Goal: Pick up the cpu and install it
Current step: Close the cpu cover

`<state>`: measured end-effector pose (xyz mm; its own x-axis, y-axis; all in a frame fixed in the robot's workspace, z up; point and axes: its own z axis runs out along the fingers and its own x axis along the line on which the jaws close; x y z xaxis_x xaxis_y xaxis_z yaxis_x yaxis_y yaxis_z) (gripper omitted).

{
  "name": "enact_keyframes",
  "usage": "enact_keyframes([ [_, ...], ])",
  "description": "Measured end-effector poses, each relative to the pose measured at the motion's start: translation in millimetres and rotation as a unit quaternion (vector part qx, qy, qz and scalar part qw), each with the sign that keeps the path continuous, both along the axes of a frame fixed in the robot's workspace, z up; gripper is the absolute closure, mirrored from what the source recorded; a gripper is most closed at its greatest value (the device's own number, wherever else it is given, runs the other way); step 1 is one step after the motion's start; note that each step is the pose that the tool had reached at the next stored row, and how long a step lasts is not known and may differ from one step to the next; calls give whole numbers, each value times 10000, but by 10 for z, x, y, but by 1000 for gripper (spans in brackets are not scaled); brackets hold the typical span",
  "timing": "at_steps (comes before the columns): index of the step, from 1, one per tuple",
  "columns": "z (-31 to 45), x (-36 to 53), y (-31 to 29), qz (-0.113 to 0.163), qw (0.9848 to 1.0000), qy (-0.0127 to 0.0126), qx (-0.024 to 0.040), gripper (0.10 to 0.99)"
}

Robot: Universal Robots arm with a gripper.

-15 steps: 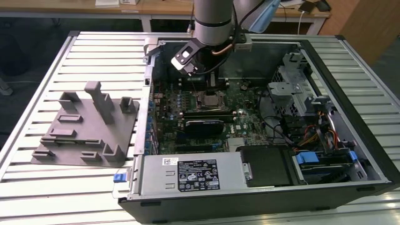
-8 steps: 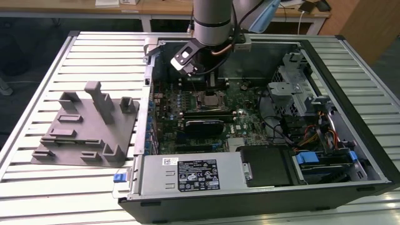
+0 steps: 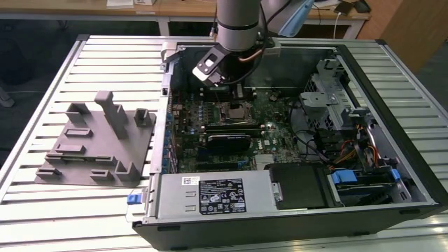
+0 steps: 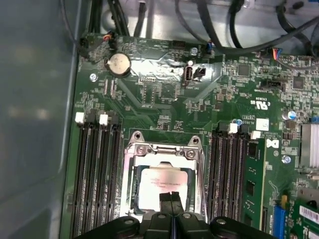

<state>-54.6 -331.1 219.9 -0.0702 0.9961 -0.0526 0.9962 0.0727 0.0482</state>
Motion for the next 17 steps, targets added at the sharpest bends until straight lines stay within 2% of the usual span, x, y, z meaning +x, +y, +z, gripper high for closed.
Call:
enact_keyframes([
  [4, -4, 0, 0, 403, 9992, 1, -1, 980],
  [8, -6, 0, 0, 771, 9970, 1, -2, 980],
  [13, -7, -1, 0, 1196, 9928, 1, -2, 980],
  [17, -9, -1, 0, 1554, 9878, 1, -2, 980],
])
